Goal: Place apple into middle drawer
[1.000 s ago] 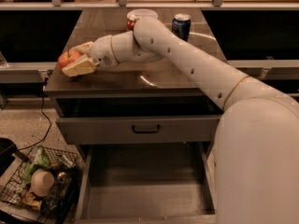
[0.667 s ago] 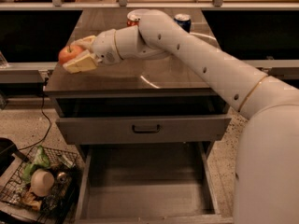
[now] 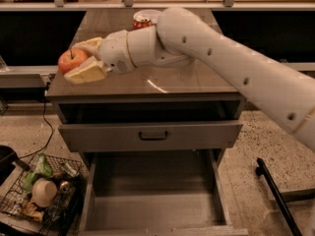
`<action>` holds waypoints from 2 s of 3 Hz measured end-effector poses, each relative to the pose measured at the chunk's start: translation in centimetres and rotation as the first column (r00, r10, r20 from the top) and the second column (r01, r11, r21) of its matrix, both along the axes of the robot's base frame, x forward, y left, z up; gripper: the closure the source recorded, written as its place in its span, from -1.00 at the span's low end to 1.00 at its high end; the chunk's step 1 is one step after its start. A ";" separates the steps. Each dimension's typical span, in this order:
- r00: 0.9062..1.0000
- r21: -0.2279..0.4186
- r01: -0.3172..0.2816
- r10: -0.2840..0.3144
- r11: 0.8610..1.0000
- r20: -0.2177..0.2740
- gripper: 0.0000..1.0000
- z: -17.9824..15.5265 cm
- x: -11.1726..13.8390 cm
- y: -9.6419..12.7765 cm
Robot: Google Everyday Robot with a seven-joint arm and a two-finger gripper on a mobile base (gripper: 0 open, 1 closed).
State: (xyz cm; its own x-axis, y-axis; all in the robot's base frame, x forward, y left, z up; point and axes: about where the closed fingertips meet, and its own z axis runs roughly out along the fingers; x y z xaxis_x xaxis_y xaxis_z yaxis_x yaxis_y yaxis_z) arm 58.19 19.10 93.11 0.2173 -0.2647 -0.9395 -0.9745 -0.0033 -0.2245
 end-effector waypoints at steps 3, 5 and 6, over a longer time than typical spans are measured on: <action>0.978 -0.059 0.185 -0.190 0.981 -0.088 1.00 -8.5 -12.5 -12.0; 0.887 -0.089 0.422 -0.431 0.902 -0.166 1.00 -18.1 -13.6 -20.9; 0.840 -0.062 0.507 -0.509 0.860 -0.186 1.00 -21.4 -12.9 -24.1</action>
Offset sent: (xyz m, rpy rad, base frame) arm -0.1538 -0.1683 -0.1074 -0.0367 0.1451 -0.2457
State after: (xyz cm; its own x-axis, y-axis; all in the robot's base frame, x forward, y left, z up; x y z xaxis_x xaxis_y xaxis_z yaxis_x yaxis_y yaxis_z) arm 45.25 -5.02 71.74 -0.1312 -0.2987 -0.9453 -0.8636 0.5027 -0.0391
